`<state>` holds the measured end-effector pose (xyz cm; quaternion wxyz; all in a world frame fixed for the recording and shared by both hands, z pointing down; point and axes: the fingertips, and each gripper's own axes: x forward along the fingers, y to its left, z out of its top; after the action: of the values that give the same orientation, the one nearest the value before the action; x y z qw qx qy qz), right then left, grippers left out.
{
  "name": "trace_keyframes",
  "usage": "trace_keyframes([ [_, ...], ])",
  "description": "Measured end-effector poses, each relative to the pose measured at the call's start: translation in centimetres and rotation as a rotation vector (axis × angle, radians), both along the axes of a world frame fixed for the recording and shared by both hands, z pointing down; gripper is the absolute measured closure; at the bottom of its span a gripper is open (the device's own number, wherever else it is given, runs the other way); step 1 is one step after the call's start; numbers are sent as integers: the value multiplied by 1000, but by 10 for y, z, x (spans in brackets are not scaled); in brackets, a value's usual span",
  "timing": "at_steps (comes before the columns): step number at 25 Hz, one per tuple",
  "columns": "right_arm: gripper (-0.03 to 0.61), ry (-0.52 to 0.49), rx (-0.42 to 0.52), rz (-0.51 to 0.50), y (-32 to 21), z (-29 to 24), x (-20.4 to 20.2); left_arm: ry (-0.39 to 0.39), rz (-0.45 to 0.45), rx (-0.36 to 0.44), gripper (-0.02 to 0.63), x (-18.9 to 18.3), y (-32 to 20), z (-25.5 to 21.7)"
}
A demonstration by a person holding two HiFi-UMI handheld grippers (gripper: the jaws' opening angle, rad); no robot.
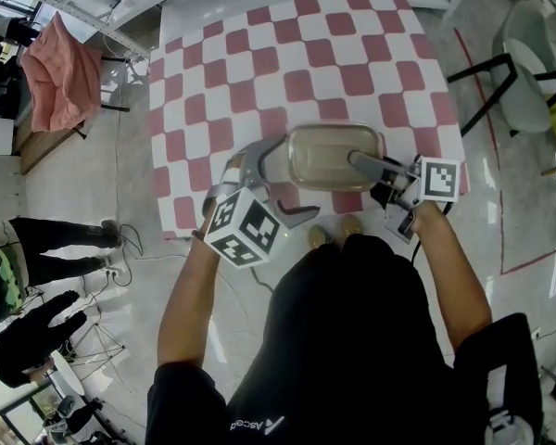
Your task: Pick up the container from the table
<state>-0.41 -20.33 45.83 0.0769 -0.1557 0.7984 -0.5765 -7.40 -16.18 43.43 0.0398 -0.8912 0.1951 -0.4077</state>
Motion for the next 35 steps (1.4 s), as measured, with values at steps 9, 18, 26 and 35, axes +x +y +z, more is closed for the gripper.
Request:
trace_keyframes([
  [9, 379, -19, 23, -2, 4, -6, -5, 349, -141, 38, 218, 0, -6, -49],
  [18, 377, -24, 83, -7, 8, -17, -10, 599, -410, 158, 589, -34, -22, -81],
  [26, 377, -64, 97, -7, 11, -23, -15, 717, -502, 151, 601, -47, -20, -92],
  [35, 377, -82, 78, -31, 17, -23, -20, 791, -545, 160, 601, -52, -20, -99],
])
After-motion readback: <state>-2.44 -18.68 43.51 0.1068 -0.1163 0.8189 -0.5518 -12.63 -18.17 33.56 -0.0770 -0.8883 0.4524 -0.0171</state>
